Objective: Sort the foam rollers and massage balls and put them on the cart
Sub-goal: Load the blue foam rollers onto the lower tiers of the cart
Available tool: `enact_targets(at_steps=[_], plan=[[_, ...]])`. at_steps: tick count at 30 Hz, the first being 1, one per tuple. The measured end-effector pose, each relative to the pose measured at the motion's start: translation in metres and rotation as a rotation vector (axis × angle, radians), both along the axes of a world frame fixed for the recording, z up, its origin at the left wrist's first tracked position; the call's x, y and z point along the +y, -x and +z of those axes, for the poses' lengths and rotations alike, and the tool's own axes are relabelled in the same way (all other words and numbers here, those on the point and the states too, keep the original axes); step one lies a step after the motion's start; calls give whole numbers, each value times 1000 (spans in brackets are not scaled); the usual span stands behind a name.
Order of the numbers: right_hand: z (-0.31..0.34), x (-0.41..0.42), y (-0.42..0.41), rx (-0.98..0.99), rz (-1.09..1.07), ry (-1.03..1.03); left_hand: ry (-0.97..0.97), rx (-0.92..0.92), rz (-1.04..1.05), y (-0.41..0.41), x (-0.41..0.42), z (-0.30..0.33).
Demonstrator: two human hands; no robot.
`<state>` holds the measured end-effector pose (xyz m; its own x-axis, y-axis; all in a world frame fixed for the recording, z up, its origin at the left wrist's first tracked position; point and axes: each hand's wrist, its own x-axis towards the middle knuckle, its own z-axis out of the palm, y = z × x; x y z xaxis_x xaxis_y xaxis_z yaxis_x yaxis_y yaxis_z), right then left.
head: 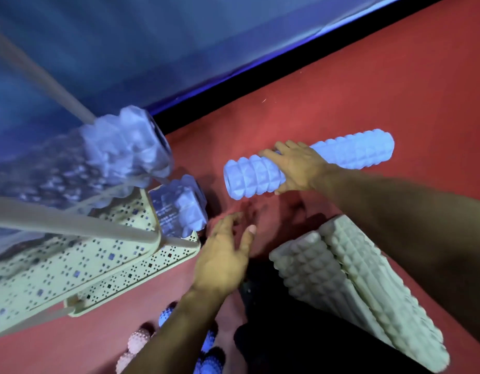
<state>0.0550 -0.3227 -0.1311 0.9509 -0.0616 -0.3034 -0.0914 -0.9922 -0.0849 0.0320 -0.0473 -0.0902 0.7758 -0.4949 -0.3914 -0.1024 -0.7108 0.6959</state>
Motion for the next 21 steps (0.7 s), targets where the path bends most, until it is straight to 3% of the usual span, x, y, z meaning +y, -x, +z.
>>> enact_targets(at_steps=[11, 16, 21], plan=[[230, 76, 91, -247, -167, -210, -47, -251, -32, 50, 82, 173], [313, 143, 135, -524, -293, -561, -44, -393, 6, 86, 149, 246], [347, 225, 170, -792, -447, -965, -21, -480, 94, 119, 216, 290]])
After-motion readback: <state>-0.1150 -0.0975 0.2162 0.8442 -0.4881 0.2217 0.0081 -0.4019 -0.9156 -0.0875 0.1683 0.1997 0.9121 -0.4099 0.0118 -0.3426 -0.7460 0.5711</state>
